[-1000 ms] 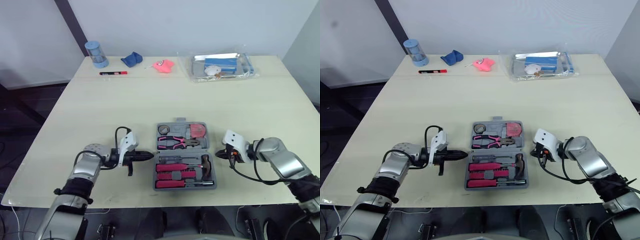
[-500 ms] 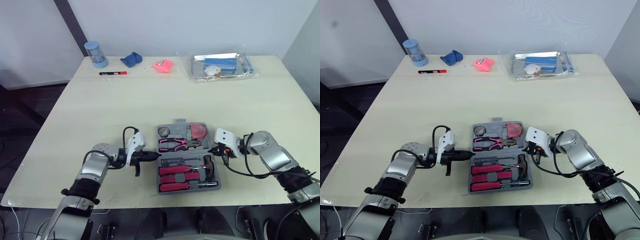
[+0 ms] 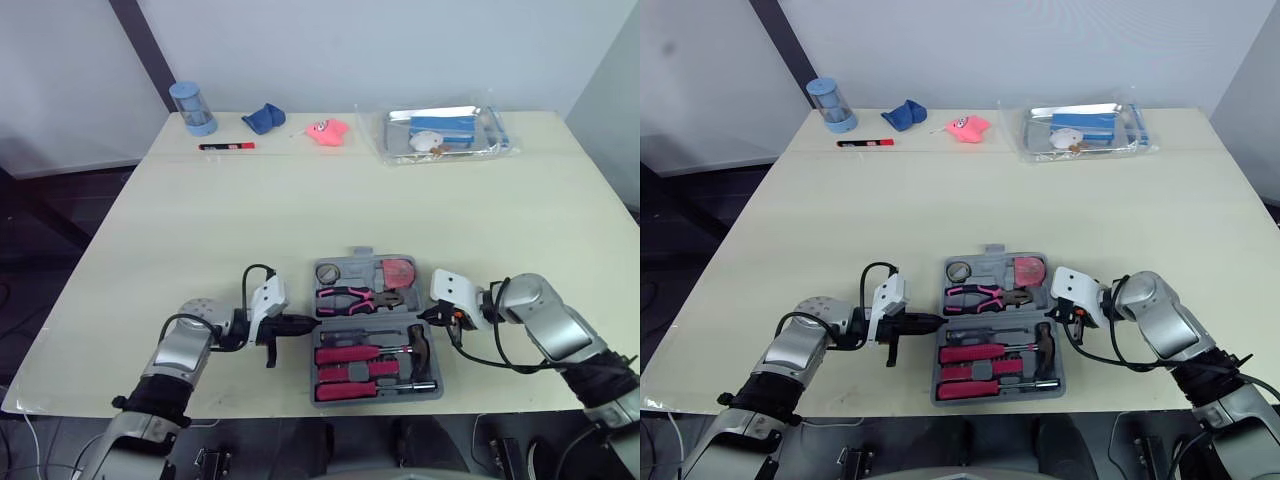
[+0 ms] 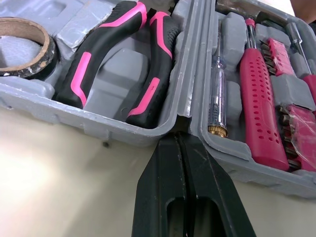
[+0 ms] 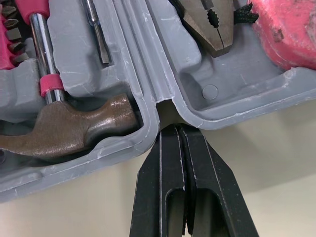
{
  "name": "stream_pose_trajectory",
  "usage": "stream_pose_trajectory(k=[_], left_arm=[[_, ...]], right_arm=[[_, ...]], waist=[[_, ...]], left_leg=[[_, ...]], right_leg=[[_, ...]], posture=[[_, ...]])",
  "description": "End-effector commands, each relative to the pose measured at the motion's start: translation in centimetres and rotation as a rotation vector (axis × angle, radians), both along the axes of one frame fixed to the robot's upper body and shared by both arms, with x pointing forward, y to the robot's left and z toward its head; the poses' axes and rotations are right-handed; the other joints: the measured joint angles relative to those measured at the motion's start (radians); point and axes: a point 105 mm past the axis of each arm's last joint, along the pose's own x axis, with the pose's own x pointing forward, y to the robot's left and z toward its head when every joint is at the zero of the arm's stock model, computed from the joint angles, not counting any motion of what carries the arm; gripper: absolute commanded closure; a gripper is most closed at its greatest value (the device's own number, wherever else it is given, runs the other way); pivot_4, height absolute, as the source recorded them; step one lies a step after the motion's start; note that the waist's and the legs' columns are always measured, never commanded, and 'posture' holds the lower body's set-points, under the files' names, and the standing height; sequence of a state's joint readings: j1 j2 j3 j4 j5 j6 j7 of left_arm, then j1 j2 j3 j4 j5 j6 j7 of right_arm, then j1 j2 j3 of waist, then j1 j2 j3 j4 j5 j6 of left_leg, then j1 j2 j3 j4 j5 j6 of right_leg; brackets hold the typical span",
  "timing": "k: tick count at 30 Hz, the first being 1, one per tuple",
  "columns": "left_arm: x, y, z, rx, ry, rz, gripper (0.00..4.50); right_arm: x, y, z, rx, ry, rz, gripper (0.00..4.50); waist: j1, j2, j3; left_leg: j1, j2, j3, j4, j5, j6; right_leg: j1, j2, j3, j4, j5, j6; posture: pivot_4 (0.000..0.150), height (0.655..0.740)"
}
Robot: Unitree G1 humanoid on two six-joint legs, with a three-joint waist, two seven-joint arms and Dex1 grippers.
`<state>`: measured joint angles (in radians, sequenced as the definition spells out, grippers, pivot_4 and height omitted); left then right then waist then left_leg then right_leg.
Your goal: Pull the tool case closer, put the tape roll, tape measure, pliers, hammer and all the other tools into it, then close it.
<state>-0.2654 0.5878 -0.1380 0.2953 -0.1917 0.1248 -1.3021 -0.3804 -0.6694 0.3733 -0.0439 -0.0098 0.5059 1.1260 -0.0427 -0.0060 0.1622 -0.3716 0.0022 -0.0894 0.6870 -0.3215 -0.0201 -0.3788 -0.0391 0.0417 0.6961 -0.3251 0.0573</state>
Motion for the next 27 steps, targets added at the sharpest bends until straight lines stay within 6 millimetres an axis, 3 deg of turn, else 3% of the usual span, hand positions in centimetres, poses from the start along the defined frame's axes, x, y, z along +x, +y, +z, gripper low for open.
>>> stream_pose_trajectory(k=[1,15,22,27], left_arm=[[-0.4,-0.4,0.5,-0.017,-0.018,-0.022,4.50],[-0.7,0.4,-0.7,-0.002,-0.009,-0.004,4.50],[-0.6,2.9,0.3,-0.117,-0.083,0.079,4.50],[-1.6,5.5,1.8,-0.252,-0.087,0.165,4.50]], right_arm=[[-1.3,1.0,-0.2,0.034,0.035,0.033,4.47],[-1.7,0.6,-0.4,0.040,0.026,-0.024,4.47],[-1.3,-3.1,1.0,0.091,-0.028,-0.165,4.47],[-2.4,-5.2,3.2,0.288,-0.119,-0.222,4.47]], waist=[[0.000,0.000,0.000],[0.000,0.000,0.000],[0.002,0.000,0.000],[0.004,0.000,0.000]], left_leg=[[0.000,0.000,0.000,0.000,0.000,0.000],[0.000,0.000,0.000,0.000,0.000,0.000],[0.000,0.000,0.000,0.000,0.000,0.000],[0.000,0.000,-0.001,0.000,0.000,0.000]], right_leg=[[0.000,0.000,0.000,0.000,0.000,0.000],[0.000,0.000,0.000,0.000,0.000,0.000],[0.000,0.000,0.000,0.000,0.000,0.000],[0.000,-0.001,-0.001,0.000,0.000,0.000]], posture=[[0.150,0.7400],[0.150,0.7400],[0.150,0.7400],[0.150,0.7400]])
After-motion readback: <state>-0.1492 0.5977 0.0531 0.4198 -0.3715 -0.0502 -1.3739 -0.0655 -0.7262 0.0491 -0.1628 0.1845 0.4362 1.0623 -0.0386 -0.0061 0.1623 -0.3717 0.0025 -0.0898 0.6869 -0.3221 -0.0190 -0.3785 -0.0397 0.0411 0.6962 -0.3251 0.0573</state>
